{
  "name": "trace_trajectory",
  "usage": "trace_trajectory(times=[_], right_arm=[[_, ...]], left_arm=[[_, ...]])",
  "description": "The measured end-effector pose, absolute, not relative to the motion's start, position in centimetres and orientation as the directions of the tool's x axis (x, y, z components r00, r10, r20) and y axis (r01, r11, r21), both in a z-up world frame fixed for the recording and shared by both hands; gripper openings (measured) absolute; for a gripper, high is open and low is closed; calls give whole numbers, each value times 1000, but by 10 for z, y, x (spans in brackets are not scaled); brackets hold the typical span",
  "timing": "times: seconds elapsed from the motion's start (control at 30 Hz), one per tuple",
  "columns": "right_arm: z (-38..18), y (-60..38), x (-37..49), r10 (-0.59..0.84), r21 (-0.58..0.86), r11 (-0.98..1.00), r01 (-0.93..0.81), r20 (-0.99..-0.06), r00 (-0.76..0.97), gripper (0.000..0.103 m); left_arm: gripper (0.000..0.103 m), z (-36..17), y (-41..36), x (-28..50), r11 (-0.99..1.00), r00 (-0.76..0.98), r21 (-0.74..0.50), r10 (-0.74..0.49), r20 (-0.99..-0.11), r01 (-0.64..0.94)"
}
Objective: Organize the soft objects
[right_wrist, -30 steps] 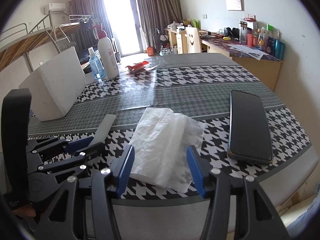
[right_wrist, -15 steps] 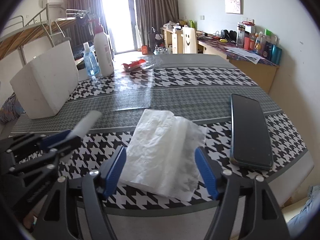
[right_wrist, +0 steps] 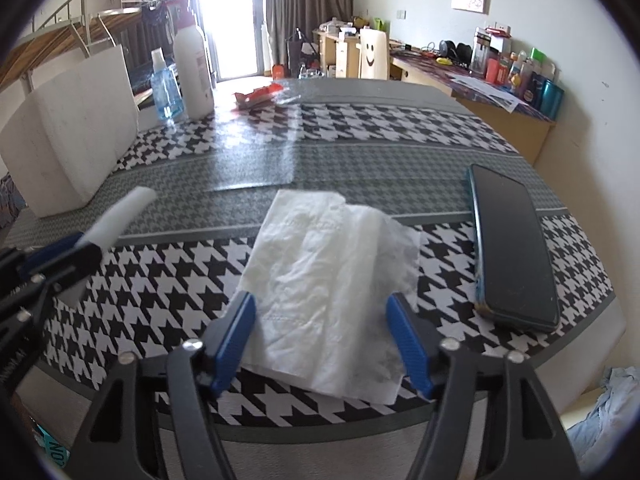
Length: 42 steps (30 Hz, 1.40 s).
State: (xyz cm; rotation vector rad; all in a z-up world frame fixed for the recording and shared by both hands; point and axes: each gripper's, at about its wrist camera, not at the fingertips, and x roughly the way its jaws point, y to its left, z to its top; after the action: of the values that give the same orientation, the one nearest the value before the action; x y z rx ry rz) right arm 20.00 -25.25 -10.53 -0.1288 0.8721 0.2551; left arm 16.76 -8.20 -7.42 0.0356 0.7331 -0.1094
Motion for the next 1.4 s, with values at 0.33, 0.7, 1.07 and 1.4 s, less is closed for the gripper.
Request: trace_trajectory(times=[0.33,0.7,1.07,1.4], right_arm=[[-101,-241,196,222,24,946,-322,-772,596,13],[-78,-221,188,292,34,921,-388,-719,630,9],[-53,-203,178,350,28,894,-448,-667,657,9],[-27,-196,176,399,39,878,-476,-609,685,9]], left_arm=[[18,-70,-63,157,996,751,-10,-75,-656,90],[18,-59,-42,149,999,772,-3,-44,-634,54],[18,-39,-33,143,999,808,22,-16,-588,36],[18,-14,-24,144,999,843,35,-14,-538,38]])
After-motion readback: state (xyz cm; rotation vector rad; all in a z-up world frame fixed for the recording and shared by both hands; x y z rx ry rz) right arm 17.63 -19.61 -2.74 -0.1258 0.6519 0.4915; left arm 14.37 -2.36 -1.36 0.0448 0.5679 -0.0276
